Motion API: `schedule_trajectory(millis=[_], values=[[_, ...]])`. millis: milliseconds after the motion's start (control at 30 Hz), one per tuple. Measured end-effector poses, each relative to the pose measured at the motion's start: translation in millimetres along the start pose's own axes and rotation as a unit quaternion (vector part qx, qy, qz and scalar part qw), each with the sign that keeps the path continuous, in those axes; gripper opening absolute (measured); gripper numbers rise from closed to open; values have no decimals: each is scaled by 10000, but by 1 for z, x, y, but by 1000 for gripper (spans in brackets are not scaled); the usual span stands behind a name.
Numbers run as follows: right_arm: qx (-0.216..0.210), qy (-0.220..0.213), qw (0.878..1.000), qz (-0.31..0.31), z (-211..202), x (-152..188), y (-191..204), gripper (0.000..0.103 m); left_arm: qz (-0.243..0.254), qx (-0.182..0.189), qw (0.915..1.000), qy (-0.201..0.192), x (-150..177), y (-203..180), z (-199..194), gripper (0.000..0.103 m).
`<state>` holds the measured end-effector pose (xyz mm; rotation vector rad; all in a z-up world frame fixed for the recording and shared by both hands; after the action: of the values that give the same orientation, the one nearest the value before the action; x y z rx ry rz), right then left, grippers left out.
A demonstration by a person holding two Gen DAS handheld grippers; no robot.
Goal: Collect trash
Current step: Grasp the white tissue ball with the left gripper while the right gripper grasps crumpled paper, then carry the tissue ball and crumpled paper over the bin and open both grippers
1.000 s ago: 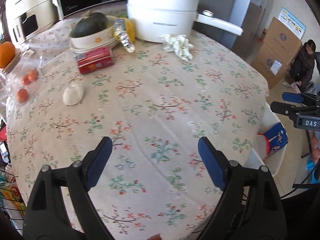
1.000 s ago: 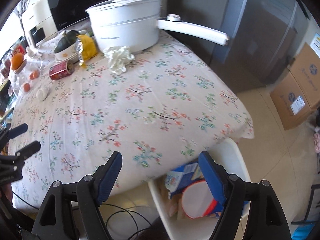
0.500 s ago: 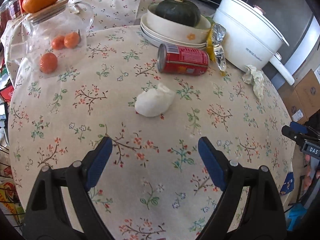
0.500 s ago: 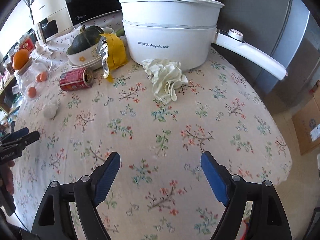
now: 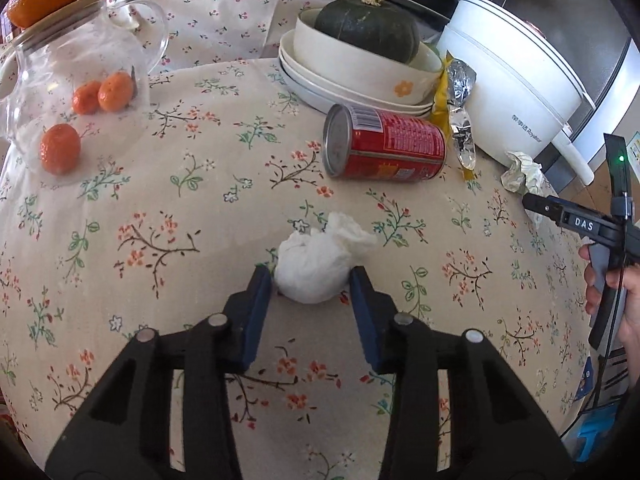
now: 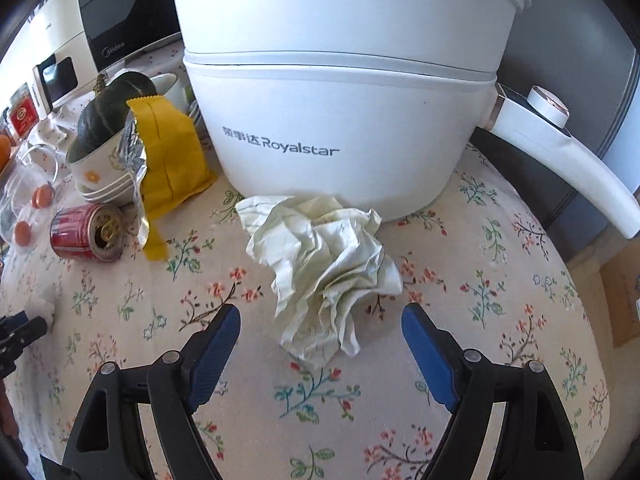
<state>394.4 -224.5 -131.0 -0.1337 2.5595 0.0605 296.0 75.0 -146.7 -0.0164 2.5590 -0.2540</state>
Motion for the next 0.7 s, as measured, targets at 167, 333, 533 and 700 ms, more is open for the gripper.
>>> schedule_trajectory(millis=[167,333,533,700], values=[[-120,-193,9995,225,11,-13,-7,72,-22,68,10000,-64,-3,5,1,31],[-413,-197,9986,257,13,-12,-7,24,96,122,9998,-97,-3,-1,-8,28],[-353,-160,9992,100,-17,0,-5,17,164,168,9996,-131,0,-14,-33,28],[-289,-202,9993,-108,-59,17,4,17,196,193,9995,-132,7,-27,-57,28]])
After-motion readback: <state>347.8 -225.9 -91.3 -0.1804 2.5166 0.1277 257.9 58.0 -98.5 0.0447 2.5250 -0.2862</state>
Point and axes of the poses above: each gripper's, at about its wrist camera, not at the fingertips, and z roughly the way its jaws point, y to its left, x to its underside, the point moved 5 cm from there along z, roughly the way its jaws point, and after that the axes turned 3 degrees about -x, right-handed, at the moved point
